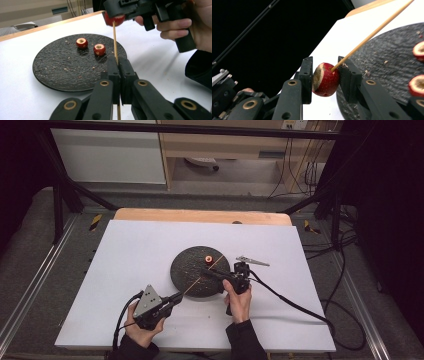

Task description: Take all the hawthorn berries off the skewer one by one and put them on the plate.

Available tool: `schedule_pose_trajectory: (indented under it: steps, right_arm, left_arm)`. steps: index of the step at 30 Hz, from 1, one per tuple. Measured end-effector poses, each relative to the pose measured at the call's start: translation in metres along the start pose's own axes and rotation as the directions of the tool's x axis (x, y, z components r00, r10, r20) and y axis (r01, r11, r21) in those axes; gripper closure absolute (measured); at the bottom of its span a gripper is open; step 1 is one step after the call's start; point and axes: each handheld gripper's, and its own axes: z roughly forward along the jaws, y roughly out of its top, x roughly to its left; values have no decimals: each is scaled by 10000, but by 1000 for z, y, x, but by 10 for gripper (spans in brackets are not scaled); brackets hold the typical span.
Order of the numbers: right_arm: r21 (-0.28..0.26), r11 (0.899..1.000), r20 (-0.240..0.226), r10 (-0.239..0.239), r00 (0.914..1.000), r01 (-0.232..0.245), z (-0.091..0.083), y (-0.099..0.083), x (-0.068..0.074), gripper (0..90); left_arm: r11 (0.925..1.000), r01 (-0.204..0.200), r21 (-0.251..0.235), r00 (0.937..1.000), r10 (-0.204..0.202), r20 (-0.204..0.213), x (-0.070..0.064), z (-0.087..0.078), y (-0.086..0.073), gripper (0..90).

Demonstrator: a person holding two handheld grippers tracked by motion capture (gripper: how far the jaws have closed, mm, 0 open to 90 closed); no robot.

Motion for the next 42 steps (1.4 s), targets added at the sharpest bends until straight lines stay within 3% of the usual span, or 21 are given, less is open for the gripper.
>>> schedule_pose_trajectory:
  steps: [27,42]
  right_arm:
    - [-527,9986,648,16,9979,18,-11,43,-16,674]
    - [-988,9949,1443,-63,9895,207,-22,64,-26,681]
  left_arm:
    - [9998,67,-167,9999,-69,-118,5,-7,0,883]
    - [9999,140,-99,9997,-142,-212,10,-11,-4,883]
